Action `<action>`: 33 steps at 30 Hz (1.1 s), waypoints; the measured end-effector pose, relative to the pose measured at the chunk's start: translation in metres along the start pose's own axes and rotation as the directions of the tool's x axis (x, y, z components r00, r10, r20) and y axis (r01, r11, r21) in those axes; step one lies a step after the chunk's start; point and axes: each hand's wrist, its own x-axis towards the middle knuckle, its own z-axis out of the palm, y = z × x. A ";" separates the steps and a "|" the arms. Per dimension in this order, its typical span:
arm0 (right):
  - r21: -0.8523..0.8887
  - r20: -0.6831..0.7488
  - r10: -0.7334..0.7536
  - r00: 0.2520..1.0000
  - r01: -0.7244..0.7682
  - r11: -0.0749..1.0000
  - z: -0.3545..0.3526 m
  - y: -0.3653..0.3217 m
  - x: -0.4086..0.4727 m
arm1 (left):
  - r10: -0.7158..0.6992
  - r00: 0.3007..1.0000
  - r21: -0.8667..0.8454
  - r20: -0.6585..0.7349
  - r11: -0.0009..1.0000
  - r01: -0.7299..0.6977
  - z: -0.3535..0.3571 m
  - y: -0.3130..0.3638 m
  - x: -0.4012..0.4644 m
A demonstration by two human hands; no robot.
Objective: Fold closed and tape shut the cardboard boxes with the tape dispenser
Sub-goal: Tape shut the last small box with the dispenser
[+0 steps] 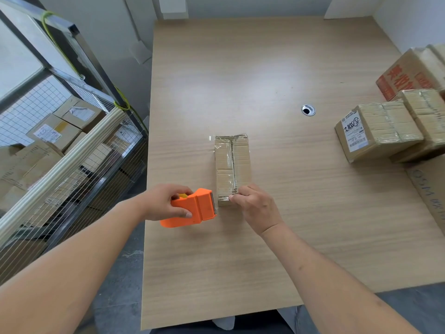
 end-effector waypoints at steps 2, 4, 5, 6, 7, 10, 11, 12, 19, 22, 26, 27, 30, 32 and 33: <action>0.001 0.009 0.013 1.000 -0.013 1.000 -0.001 -0.001 0.000 | -0.008 1.000 0.000 -0.002 1.000 0.008 -0.001 0.000 0.000; -0.008 0.020 0.020 1.000 -0.020 1.000 -0.001 -0.002 0.000 | -0.031 1.000 -0.009 0.004 0.999 0.031 -0.001 0.001 -0.001; -0.010 0.024 0.023 0.999 -0.022 1.000 -0.002 -0.003 0.000 | -0.041 0.999 -0.017 0.007 0.999 0.041 -0.001 0.002 -0.002; -0.008 0.027 0.025 0.999 -0.025 1.000 -0.002 -0.003 0.000 | -0.048 0.999 -0.022 0.009 0.999 0.048 -0.001 0.001 -0.004; -0.005 0.030 0.027 0.999 -0.027 1.000 -0.002 -0.003 0.000 | -0.055 0.998 -0.022 0.011 0.998 0.055 -0.001 0.001 -0.005; -0.008 0.052 0.043 0.998 -0.043 0.999 0.000 -0.003 -0.001 | -0.065 0.998 -0.031 0.016 0.997 0.066 -0.004 0.003 -0.008; -0.014 0.061 0.049 0.997 -0.048 0.999 0.000 -0.003 -0.001 | -0.064 0.998 -0.030 0.021 0.997 0.065 -0.005 0.004 -0.008; -0.021 0.071 0.053 0.996 -0.051 0.998 0.000 -0.003 -0.001 | -0.067 0.997 -0.027 0.031 0.997 0.068 -0.006 0.006 -0.008; -0.048 0.136 0.106 0.985 -0.100 0.994 0.000 -0.006 0.000 | -0.094 0.994 -0.022 0.061 0.995 0.095 -0.008 0.012 -0.010; -0.061 0.173 0.133 0.976 -0.124 0.990 0.001 -0.007 0.002 | -0.086 0.996 -0.059 0.022 0.994 0.087 -0.002 0.011 -0.012; -0.055 0.186 0.142 0.972 -0.134 0.989 0.001 -0.007 0.003 | -0.085 0.996 -0.088 -0.020 0.993 0.083 0.005 0.011 -0.014; -0.052 0.183 0.141 0.973 -0.134 0.990 0.001 -0.007 0.002 | -0.084 0.996 -0.092 -0.029 0.992 0.081 0.006 0.011 -0.015; -0.047 0.178 0.143 0.974 -0.137 0.989 0.001 -0.007 0.002 | -0.081 0.995 -0.094 -0.050 0.993 0.076 0.008 0.011 -0.016; -0.039 0.181 0.144 0.973 -0.139 0.990 0.001 -0.007 0.003 | -0.077 0.995 -0.094 -0.060 0.993 0.071 0.009 0.011 -0.016; -0.039 0.187 0.144 0.972 -0.139 0.990 0.001 -0.007 0.003 | -0.077 0.995 -0.095 -0.063 0.993 0.071 0.009 0.011 -0.016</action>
